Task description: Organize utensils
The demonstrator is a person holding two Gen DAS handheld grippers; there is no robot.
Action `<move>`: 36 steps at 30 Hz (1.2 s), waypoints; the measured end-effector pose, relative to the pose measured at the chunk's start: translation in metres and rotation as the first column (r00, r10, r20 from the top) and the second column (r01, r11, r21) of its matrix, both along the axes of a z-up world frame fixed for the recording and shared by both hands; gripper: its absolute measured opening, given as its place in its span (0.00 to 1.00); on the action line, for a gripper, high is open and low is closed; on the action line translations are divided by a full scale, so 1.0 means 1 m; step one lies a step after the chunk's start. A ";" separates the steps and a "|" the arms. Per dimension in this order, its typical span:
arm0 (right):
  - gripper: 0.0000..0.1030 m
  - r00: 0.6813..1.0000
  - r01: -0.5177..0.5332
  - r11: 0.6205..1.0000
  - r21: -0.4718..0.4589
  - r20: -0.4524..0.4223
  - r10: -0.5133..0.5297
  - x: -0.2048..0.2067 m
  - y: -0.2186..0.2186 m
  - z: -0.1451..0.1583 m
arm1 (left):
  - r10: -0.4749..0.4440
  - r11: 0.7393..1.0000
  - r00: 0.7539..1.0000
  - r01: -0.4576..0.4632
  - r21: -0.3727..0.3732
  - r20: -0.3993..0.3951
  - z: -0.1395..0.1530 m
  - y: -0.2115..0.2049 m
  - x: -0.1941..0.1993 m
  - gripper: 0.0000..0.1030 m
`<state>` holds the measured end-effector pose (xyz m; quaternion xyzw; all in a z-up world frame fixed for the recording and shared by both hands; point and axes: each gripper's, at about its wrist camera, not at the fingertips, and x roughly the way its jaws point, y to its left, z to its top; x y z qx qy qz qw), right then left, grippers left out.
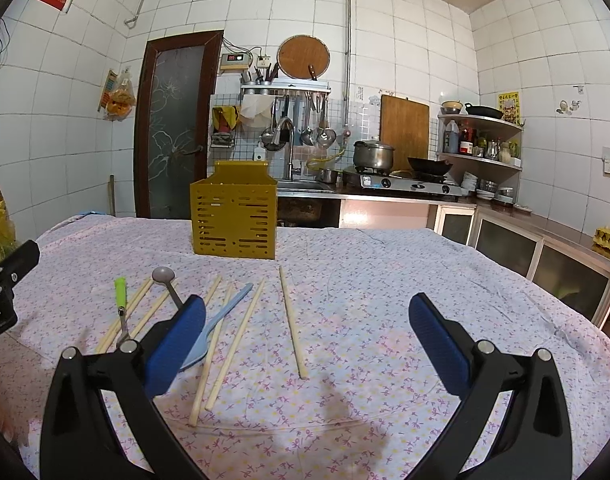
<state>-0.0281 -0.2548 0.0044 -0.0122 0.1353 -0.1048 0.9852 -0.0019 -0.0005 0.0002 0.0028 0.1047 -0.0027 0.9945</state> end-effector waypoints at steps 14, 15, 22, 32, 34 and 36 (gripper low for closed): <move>0.96 1.000 0.003 1.000 0.000 0.002 -0.003 -0.001 0.000 0.001 | 0.000 1.000 1.000 0.000 0.000 0.000 0.000 0.000 0.000 0.95; 0.96 1.000 0.003 1.000 0.001 0.002 -0.003 -0.002 -0.001 0.002 | 0.000 1.000 1.000 0.000 0.000 0.000 -0.001 0.000 0.000 0.95; 0.96 1.000 0.003 1.000 0.001 0.003 -0.003 -0.002 -0.001 0.001 | -0.001 1.000 1.000 0.001 0.001 0.000 0.000 0.000 0.000 0.95; 0.96 1.000 0.005 1.000 0.002 0.002 -0.005 -0.001 -0.002 0.001 | 0.000 1.000 1.000 0.000 0.000 0.001 0.000 0.001 0.000 0.95; 0.96 1.000 0.005 1.000 0.002 0.003 -0.005 -0.001 -0.002 0.001 | -0.001 1.000 1.000 0.001 0.000 0.000 0.000 0.000 0.000 0.95; 0.96 1.000 0.005 1.000 0.001 0.004 -0.005 -0.001 -0.003 0.002 | 0.000 1.000 1.000 0.000 0.002 0.000 0.000 0.000 0.000 0.95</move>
